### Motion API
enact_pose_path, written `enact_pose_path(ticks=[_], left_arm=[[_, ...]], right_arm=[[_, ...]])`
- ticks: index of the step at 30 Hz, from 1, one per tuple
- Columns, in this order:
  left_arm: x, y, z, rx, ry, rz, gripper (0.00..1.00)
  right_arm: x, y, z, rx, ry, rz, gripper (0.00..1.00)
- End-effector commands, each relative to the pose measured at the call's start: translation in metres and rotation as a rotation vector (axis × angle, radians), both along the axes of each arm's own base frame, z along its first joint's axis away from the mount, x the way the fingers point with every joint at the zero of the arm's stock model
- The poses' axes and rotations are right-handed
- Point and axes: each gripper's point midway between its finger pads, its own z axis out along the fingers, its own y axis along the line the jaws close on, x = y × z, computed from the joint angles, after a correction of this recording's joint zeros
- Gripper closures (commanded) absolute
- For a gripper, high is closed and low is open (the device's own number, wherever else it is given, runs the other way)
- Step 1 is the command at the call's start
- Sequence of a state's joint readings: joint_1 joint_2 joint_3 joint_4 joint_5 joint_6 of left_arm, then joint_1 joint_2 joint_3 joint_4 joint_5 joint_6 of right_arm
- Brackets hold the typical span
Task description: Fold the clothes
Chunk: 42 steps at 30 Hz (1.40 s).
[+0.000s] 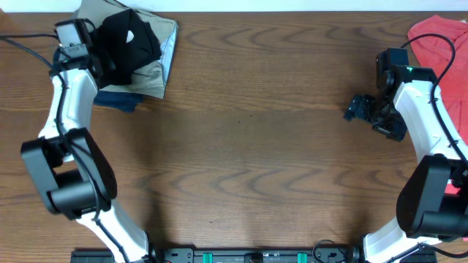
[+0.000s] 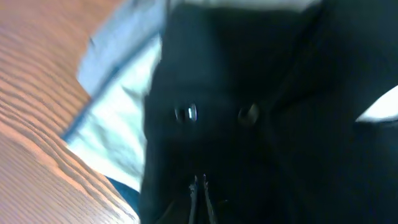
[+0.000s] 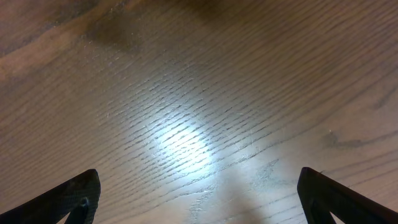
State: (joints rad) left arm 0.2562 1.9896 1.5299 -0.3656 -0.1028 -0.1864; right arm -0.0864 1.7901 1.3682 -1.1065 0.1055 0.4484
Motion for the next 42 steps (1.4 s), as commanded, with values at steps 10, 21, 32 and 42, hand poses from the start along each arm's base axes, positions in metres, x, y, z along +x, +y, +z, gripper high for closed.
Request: enact_pose_path(ticks=[10, 21, 32, 42], left_arm=[[-0.001, -0.003, -0.009, -0.023, 0.027, -0.007, 0.94], [-0.036, -0.013, 0.135, -0.043, -0.236, 0.079, 0.93], [-0.134, -0.114, 0.174, -0.438, -0.13, -0.145, 0.04], [-0.237, -0.157, 0.177, -0.512, 0.066, -0.256, 0.02]], right_arm=[[0.003, -0.003, 0.007, -0.008, -0.025, -0.016, 0.01], [0.003, -0.003, 0.007, -0.008, -0.025, -0.016, 0.01], [0.003, -0.003, 0.007, -0.008, -0.025, -0.016, 0.01], [0.003, -0.003, 0.007, -0.008, -0.025, -0.016, 0.01]])
